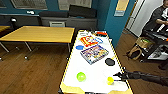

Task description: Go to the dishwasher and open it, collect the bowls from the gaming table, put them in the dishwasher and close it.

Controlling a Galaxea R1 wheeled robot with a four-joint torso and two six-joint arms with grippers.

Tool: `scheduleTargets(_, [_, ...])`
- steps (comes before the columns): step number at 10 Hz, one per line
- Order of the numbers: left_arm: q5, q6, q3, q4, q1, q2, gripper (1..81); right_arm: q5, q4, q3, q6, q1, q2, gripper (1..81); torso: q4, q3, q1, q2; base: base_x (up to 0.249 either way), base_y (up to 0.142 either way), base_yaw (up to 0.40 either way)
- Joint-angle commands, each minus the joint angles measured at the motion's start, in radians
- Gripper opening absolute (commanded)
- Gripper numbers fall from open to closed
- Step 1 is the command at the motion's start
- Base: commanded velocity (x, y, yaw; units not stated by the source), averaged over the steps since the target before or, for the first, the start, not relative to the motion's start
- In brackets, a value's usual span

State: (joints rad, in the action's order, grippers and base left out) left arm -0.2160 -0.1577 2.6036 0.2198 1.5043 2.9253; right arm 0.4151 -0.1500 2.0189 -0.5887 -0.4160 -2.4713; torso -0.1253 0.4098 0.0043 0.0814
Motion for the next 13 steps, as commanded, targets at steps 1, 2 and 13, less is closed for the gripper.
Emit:
scheduleTargets(1, [0.058, 0.000, -0.003, -0.003, -0.008, -0.007, 81.1, 0.027, -0.020, -0.003, -0.002, 0.147, 0.015, 81.1, 0.000, 0.000, 0.000, 0.000, 0.000, 0.000, 0.000])
scheduleTargets(2, [0.058, 0.000, -0.003, -0.003, -0.008, -0.009, 81.1, 0.027, -0.020, -0.008, -0.002, 0.148, 0.010, 81.1, 0.000, 0.000, 0.000, 0.000, 0.000, 0.000, 0.000])
scheduleTargets(13, [0.058, 0.000, -0.003, -0.005, -0.003, -0.007, 81.1, -0.041, -0.020, -0.083, 0.003, 0.079, 0.053, 81.1, 0.000, 0.000, 0.000, 0.000, 0.000, 0.000, 0.000])
